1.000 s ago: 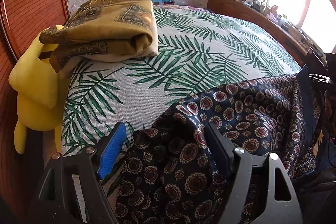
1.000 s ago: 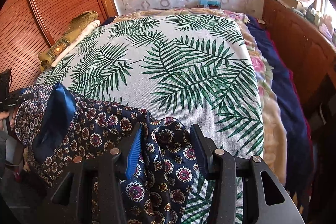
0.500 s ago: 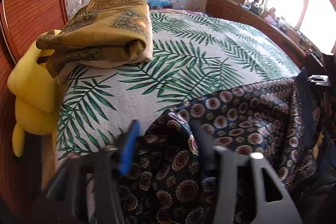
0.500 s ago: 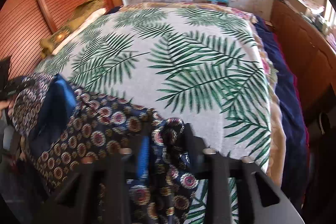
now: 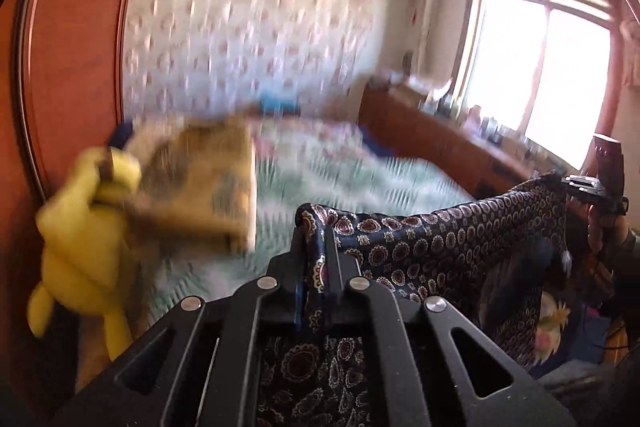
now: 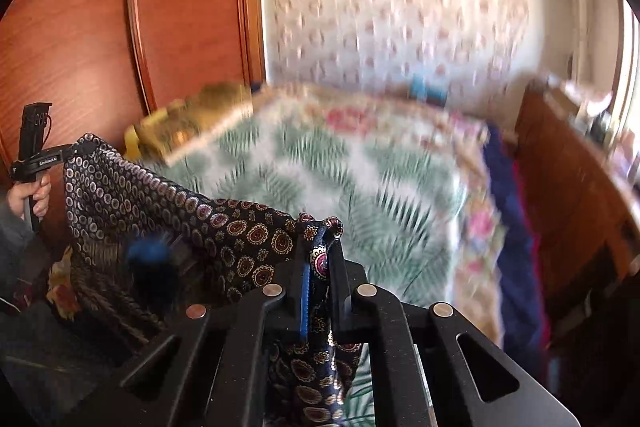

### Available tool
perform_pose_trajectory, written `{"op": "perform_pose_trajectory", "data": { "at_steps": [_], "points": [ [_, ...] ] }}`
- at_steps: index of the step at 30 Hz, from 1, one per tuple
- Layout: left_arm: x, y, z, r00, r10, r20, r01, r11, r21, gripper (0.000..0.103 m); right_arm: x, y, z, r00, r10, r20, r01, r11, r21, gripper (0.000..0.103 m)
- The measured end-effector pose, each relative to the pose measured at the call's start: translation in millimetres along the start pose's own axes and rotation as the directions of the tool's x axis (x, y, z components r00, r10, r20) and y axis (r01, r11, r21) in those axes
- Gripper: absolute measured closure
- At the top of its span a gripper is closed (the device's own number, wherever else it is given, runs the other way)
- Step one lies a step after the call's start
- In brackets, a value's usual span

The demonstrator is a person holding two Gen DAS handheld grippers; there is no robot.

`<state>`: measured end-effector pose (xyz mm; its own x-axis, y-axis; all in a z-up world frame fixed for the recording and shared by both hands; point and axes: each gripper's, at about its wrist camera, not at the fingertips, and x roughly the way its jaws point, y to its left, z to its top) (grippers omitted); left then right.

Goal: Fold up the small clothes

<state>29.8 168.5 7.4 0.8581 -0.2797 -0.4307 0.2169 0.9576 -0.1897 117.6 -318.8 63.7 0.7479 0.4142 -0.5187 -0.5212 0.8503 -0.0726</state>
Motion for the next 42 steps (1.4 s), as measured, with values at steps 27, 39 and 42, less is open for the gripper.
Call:
{"op": "perform_pose_trajectory", "data": {
  "at_steps": [27, 39, 42],
  "points": [
    [269.7, 29.0, 116.3, 0.973, 0.178, -0.147, -0.151, 0.973, 0.178, 0.076, 285.8, -62.6, 101.4, 0.943, -0.250, -0.220, 0.258, 0.966, 0.008, 0.083],
    [233.5, 32.4, 75.3, 0.964, 0.166, -0.206, -0.134, 0.978, 0.162, 0.041, 274.6, -84.2, 77.5, 0.958, -0.182, -0.219, 0.208, 0.973, 0.100, 0.056],
    [219.1, 30.0, 60.4, 0.963, 0.170, -0.209, -0.138, 0.978, 0.159, 0.041, 259.6, -81.4, 59.4, 0.964, -0.164, -0.208, 0.193, 0.973, 0.129, 0.056]
  ]
}}
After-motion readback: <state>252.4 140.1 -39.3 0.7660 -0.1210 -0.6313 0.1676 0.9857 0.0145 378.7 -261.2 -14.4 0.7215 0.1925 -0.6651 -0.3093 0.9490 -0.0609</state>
